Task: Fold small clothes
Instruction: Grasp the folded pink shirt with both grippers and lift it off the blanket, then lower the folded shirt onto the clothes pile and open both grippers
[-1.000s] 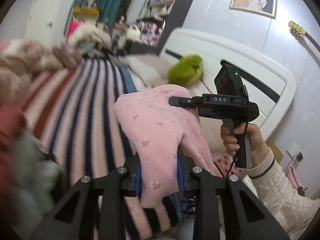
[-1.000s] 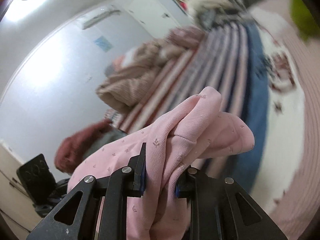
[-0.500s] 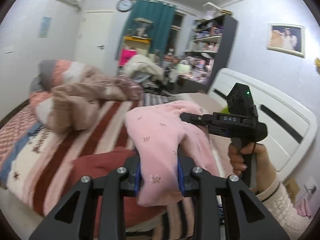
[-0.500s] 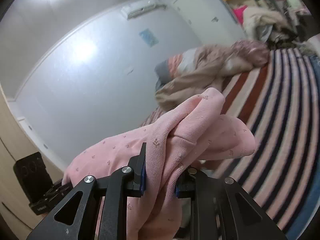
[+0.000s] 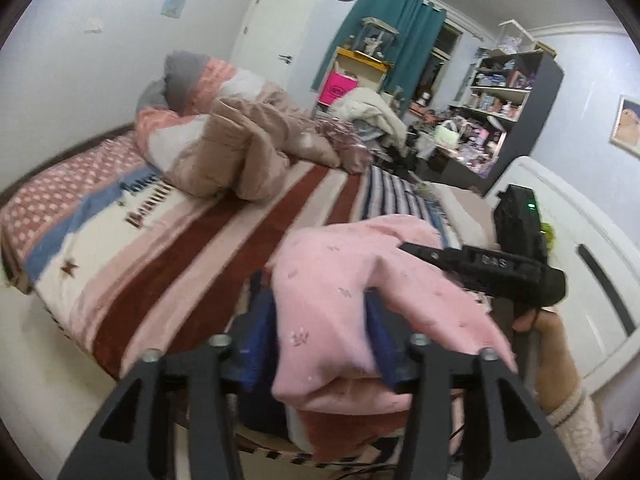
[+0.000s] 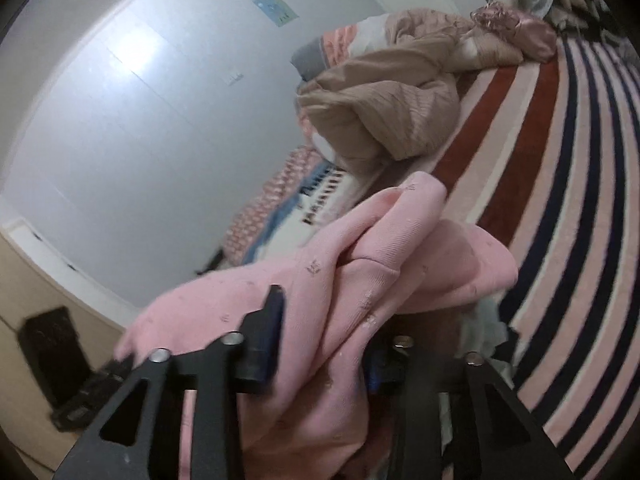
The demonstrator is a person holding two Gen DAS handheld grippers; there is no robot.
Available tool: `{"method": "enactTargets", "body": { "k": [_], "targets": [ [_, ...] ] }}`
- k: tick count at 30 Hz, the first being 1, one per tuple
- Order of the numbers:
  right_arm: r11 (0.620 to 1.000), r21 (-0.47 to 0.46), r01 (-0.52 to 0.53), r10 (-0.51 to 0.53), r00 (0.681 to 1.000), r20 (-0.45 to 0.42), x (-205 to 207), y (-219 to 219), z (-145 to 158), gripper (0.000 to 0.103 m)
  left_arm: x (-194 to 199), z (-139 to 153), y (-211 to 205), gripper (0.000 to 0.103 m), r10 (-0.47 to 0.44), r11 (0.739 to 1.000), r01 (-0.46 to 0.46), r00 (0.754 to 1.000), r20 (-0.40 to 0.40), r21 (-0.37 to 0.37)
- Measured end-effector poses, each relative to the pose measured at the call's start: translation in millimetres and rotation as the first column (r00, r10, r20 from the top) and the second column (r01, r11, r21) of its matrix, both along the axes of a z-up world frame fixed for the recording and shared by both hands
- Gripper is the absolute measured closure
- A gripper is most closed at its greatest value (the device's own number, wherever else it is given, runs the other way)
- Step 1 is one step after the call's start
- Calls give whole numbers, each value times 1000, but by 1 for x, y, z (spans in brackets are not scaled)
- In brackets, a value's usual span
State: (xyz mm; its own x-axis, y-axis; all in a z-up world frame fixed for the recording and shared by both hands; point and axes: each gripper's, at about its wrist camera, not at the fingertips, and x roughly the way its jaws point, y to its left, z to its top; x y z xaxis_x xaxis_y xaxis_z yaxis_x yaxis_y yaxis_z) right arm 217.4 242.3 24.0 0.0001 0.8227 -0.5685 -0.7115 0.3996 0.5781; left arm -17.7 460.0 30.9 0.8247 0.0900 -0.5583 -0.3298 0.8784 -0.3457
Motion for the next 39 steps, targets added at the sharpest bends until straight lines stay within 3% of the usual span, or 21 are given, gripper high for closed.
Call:
{"method": "enactTargets", "body": {
  "k": [2, 6, 10, 17, 21, 25, 30, 36, 39],
  "targets": [
    [1000, -13, -1, 1, 1000, 17, -2, -1, 0, 59, 3, 2, -3, 51, -6, 1000, 6, 1000, 1, 15],
    [1000, -23, 0, 2, 999, 52, 1, -12, 6, 46, 2, 9, -7, 40, 1, 999, -2, 1000, 21, 43],
    [1000, -28, 12, -9, 995, 101, -1, -26, 14, 36, 4, 17, -11, 38, 1, 998, -2, 1000, 28, 55],
    [1000, 5, 29, -30, 992, 123, 1, -59, 24, 36, -4, 32, -26, 36, 29, 993, -36, 998, 59, 111],
    [998, 44, 51, -57, 990, 130, 0, -88, 29, 35, -10, 45, -49, 30, 15, 986, -30, 996, 90, 165],
    [993, 91, 71, -84, 986, 144, -3, -132, 32, 35, -15, 58, -81, 27, 6, 973, -36, 991, 132, 228],
    [985, 126, 119, -142, 972, 187, -11, -205, 30, 35, -11, 59, -135, 24, -78, 964, 24, 978, 193, 266],
    [959, 121, 256, -282, 902, 327, -27, -317, 12, 35, 7, 46, -219, 22, -190, 937, 102, 951, 243, 333],
    [935, 102, 341, -354, 868, 348, -31, -368, -2, 35, 15, 32, -265, 18, -246, 933, 150, 929, 275, 328]
  ]
}}
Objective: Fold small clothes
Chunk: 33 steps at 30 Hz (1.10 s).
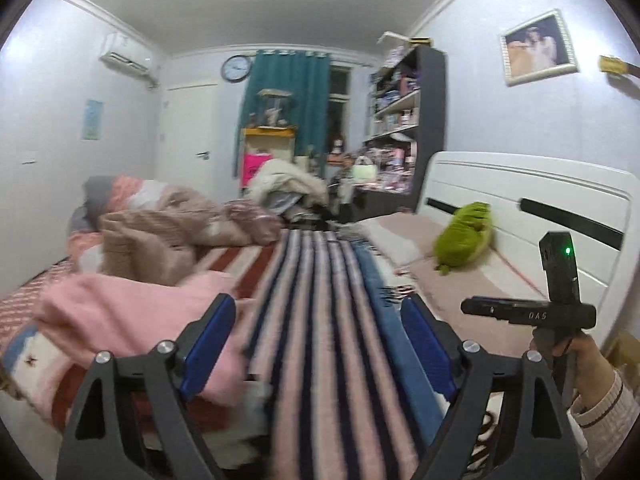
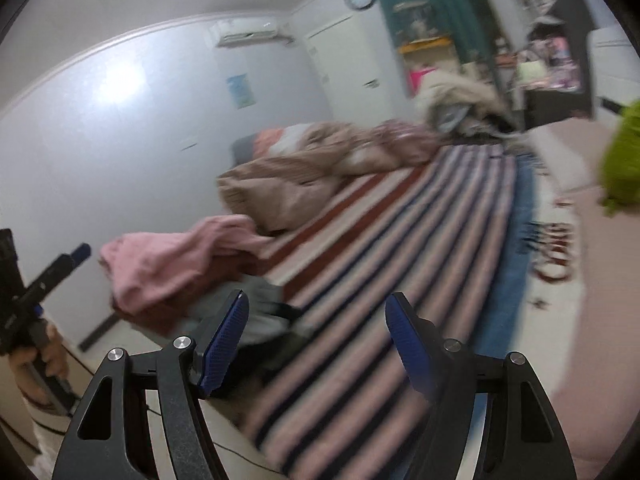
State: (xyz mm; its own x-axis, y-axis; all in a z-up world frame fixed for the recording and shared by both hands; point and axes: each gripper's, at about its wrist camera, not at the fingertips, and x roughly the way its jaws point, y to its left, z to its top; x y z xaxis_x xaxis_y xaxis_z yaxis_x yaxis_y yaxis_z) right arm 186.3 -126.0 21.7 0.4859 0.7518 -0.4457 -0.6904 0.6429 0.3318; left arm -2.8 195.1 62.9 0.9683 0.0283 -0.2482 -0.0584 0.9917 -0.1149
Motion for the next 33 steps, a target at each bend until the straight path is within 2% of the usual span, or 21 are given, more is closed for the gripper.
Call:
{"method": "enactTargets", "body": {
  "k": [3, 6, 8, 10, 12, 15, 21, 26, 33],
  "targets": [
    [994, -31, 104, -103, 994, 25, -11, -56, -16, 35, 10, -13, -39, 10, -41, 999, 41, 999, 9, 5],
    [982, -72, 177, -170, 982, 85, -34, -104, -33, 34, 16, -28, -82, 2, -9, 997, 9, 1000, 0, 76],
    [980, -104, 170, -156, 979, 131, -57, -125, -43, 29, 16, -38, -105, 2, 17, 994, -18, 1000, 9, 106],
    [980, -122, 154, -134, 977, 164, -80, -139, -53, 17, 14, -48, -126, 1, 22, 989, -26, 999, 29, 145],
    [984, -90, 152, -134, 975, 178, -99, -150, -58, 11, 13, -54, -137, 1, 55, 986, -60, 998, 36, 156],
    [984, -35, 176, -164, 963, 212, -124, -159, -59, 0, 12, -61, -147, 1, 43, 991, -46, 999, 27, 126],
    [966, -31, 255, -231, 914, 333, -154, -156, -45, 0, 16, -67, -153, 1, 24, 993, -26, 1000, 15, 113],
    [971, -24, 236, -216, 919, 330, -153, -148, -44, 0, 17, -71, -149, 1, 14, 996, -14, 1000, -3, 90],
    [975, -1, 221, -208, 921, 330, -155, -139, -41, 0, 10, -71, -146, 1, 33, 994, -33, 999, 3, 100]
  ]
}}
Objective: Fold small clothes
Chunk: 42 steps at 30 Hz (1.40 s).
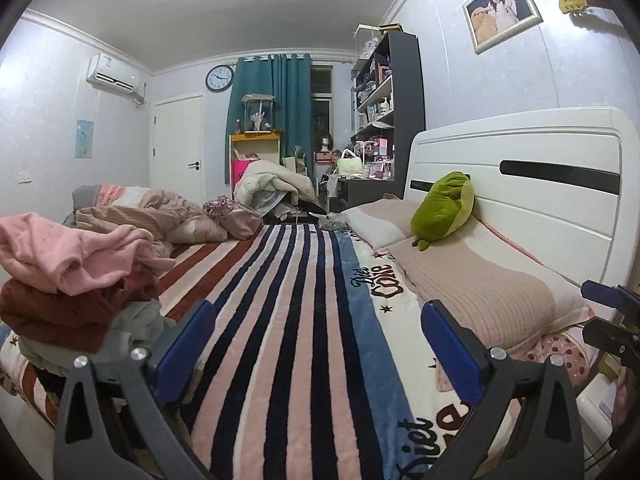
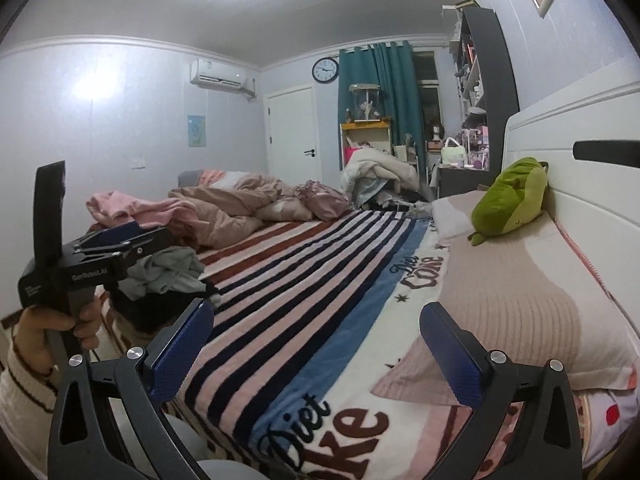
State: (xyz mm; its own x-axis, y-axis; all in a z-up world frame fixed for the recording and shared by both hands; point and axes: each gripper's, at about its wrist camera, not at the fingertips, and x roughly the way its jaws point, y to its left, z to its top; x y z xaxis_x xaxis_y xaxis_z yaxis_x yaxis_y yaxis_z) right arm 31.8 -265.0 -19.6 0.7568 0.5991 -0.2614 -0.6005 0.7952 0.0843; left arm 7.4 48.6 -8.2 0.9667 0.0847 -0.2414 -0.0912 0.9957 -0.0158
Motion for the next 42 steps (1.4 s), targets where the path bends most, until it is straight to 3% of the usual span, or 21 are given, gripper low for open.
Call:
{"method": "enactTargets", "body": {
  "k": [42],
  "targets": [
    [999, 1, 38, -38, 999, 1, -9, 8, 5, 0, -5, -3, -6, 1, 16, 999, -16, 1000, 6, 51]
  ]
}}
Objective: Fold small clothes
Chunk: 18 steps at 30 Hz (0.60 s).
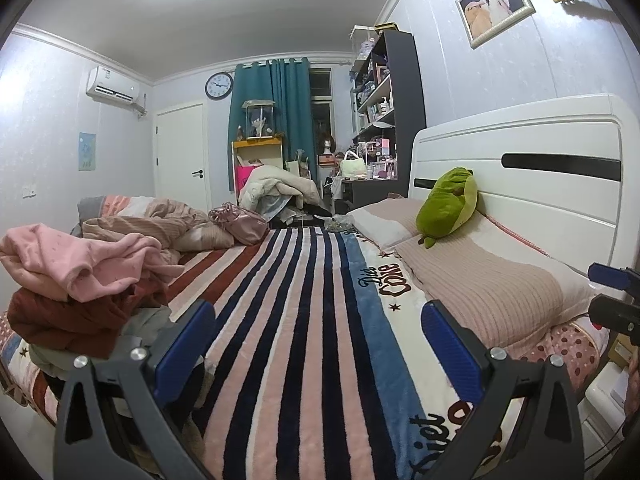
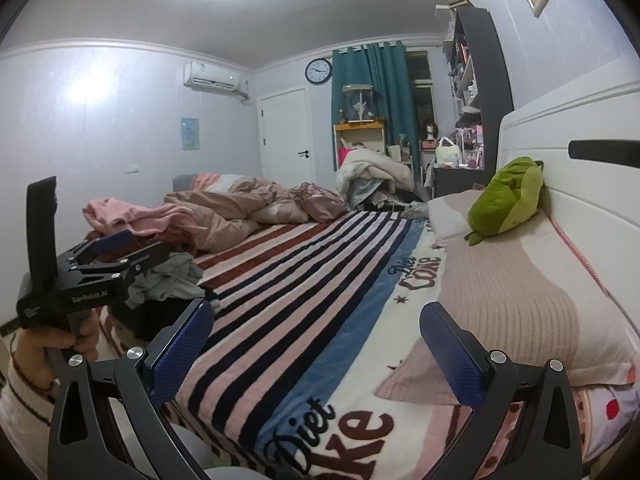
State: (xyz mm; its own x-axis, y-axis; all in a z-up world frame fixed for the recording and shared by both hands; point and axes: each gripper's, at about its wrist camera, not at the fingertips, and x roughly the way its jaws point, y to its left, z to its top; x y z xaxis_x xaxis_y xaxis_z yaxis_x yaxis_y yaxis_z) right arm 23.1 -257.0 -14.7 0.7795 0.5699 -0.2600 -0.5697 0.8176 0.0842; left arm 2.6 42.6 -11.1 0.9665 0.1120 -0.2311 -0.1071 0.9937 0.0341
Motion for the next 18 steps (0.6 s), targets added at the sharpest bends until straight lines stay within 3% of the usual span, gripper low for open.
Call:
{"method": "enactTargets", "body": {
  "k": [18],
  "targets": [
    [1000, 4, 1, -1, 1000, -1, -1, 0, 0, 0, 1, -4, 2, 1, -5, 1000, 5, 1000, -8, -13]
  ]
}}
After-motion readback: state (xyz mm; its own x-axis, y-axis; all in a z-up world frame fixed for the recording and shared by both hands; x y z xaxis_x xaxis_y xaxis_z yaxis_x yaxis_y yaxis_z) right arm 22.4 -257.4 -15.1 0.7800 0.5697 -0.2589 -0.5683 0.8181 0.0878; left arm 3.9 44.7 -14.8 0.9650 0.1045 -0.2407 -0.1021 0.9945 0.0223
